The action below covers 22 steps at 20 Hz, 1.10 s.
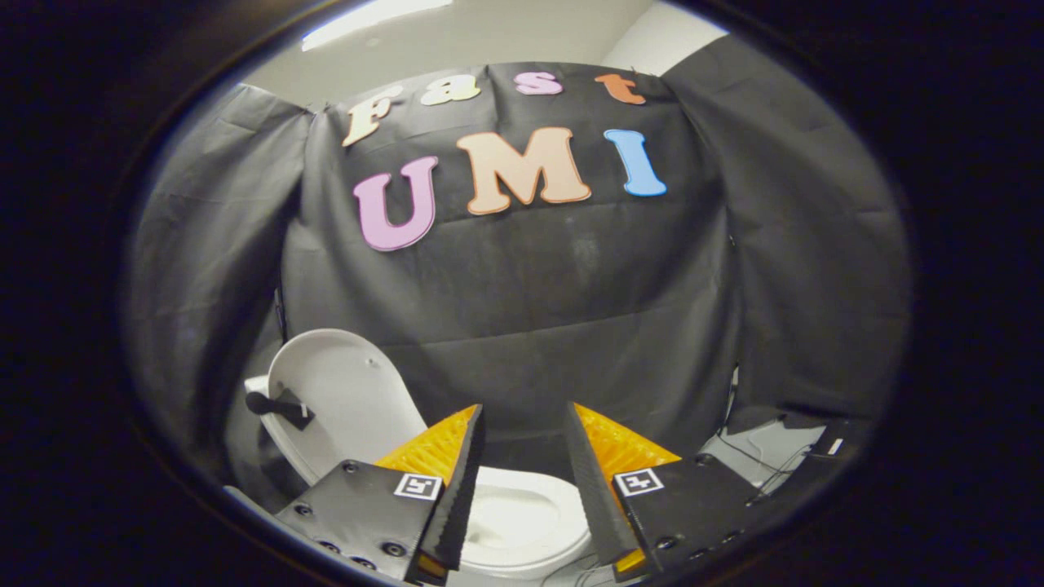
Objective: Open the toilet lid.
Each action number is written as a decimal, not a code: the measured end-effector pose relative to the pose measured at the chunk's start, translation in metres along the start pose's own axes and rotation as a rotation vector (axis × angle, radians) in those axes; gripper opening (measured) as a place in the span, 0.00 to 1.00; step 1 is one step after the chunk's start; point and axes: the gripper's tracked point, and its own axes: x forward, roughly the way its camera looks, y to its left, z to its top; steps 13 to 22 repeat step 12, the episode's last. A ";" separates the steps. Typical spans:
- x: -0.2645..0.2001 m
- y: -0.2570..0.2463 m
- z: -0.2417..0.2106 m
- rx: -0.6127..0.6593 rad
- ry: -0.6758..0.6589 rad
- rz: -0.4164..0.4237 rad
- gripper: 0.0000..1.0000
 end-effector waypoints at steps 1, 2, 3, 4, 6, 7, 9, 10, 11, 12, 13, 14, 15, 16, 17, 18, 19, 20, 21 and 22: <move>-0.004 -0.008 -0.006 -0.030 0.021 0.000 0.62; -0.009 -0.012 -0.010 -0.057 0.034 0.002 0.62; -0.009 -0.016 -0.012 -0.078 0.045 0.012 0.62; -0.013 -0.019 -0.013 -0.089 0.056 0.008 0.62; -0.014 -0.029 -0.017 -0.102 0.079 -0.004 0.62; -0.016 -0.024 -0.015 -0.097 0.073 0.021 0.62; -0.018 -0.021 -0.011 -0.102 0.059 0.042 0.62; -0.018 -0.022 -0.010 -0.108 0.059 0.041 0.62; -0.017 -0.025 -0.011 -0.102 0.074 0.033 0.62; -0.021 -0.029 -0.018 -0.111 0.106 0.018 0.62; -0.021 -0.029 -0.018 -0.111 0.106 0.018 0.62; -0.021 -0.029 -0.018 -0.111 0.106 0.018 0.62; -0.021 -0.029 -0.018 -0.111 0.106 0.018 0.62; -0.021 -0.029 -0.018 -0.111 0.106 0.018 0.62; -0.021 -0.029 -0.018 -0.111 0.106 0.018 0.62; -0.021 -0.029 -0.018 -0.111 0.106 0.018 0.62; -0.021 -0.029 -0.018 -0.111 0.106 0.018 0.62; -0.021 -0.029 -0.018 -0.111 0.106 0.018 0.62; -0.021 -0.029 -0.018 -0.111 0.106 0.018 0.62; -0.021 -0.029 -0.018 -0.111 0.106 0.018 0.62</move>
